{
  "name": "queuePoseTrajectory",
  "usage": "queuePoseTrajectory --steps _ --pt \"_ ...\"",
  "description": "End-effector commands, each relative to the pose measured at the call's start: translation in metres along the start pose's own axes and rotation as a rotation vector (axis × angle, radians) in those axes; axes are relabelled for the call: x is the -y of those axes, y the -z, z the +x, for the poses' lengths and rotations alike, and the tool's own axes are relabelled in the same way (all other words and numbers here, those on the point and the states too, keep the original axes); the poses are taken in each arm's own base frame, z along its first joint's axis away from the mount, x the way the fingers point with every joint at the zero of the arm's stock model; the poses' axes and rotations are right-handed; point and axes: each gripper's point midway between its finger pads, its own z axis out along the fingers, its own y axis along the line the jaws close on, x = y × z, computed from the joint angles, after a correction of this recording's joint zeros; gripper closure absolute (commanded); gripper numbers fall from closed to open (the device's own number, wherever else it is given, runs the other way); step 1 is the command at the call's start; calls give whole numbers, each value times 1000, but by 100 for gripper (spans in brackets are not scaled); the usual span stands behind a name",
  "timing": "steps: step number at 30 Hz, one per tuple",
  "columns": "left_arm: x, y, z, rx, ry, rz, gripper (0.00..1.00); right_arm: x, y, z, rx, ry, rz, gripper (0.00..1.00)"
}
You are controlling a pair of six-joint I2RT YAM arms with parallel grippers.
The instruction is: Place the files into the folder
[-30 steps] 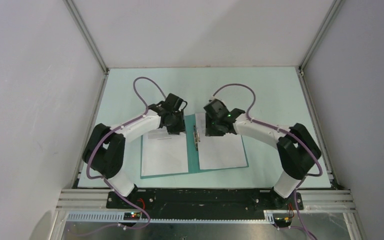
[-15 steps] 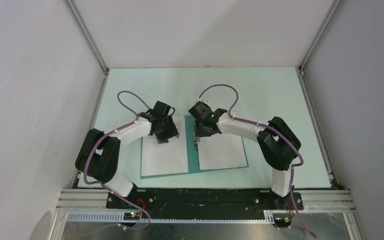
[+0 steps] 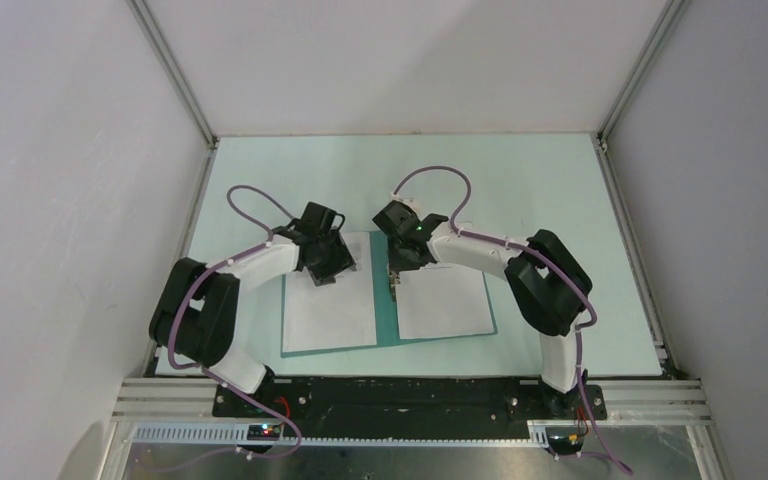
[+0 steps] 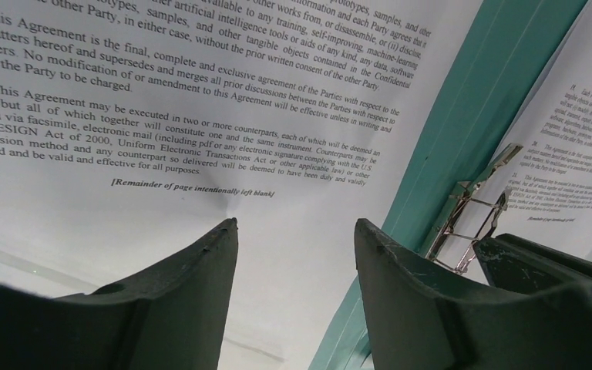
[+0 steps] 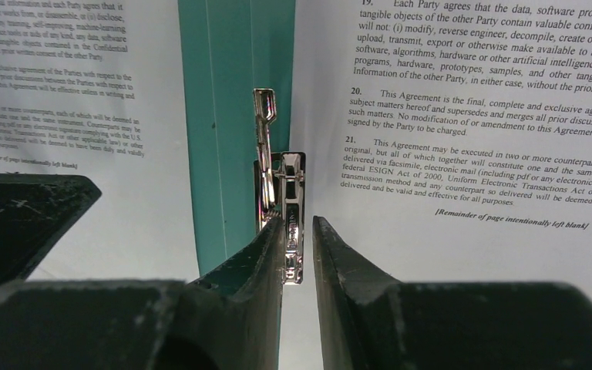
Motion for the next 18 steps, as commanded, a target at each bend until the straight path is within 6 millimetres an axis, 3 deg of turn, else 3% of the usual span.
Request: queuePoseTrajectory --steps 1,18 --pt "1 0 -9 30 31 16 38 -1 -3 -7 19 9 22 76" --pt "-10 -8 -7 15 96 -19 38 -3 2 17 -34 31 9 86"
